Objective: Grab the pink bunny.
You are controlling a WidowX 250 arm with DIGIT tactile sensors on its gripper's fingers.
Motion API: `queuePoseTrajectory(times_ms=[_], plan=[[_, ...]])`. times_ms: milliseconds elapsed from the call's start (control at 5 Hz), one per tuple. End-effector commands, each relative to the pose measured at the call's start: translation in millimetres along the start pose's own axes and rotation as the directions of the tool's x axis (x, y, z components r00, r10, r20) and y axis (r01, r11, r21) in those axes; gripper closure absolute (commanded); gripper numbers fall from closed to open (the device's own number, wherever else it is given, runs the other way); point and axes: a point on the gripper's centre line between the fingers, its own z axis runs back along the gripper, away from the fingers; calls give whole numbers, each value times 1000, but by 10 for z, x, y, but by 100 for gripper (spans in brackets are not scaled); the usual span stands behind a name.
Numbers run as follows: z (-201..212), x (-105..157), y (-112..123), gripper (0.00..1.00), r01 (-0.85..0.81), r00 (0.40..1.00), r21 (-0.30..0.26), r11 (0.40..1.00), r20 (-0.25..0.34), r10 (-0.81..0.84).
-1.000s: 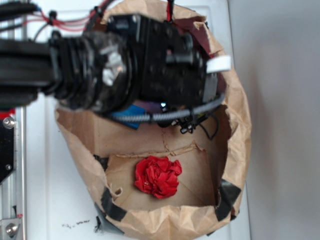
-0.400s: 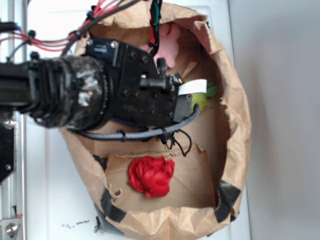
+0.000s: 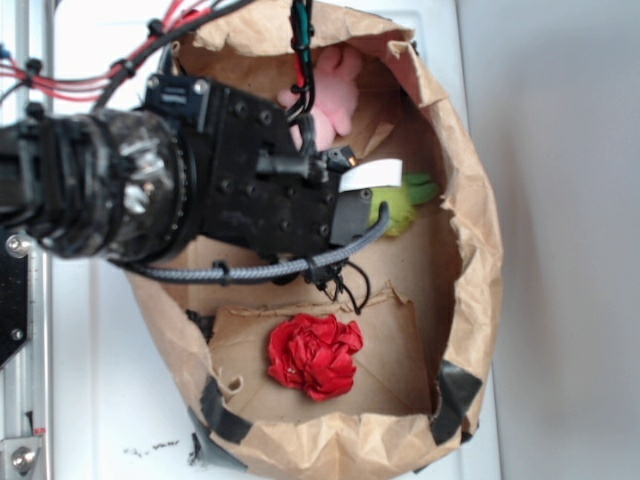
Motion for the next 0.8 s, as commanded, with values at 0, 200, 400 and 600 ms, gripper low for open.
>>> queuePoseTrajectory(times_ms=[0, 200, 400, 600], plan=[[202, 267, 229, 0, -63, 997, -40, 997, -43, 62], [352, 333, 318, 0, -91, 993, -81, 993, -86, 84], [509, 342, 442, 0, -128, 987, -128, 983, -112, 114], [535, 299, 474, 0, -137, 987, -161, 977, -107, 120]])
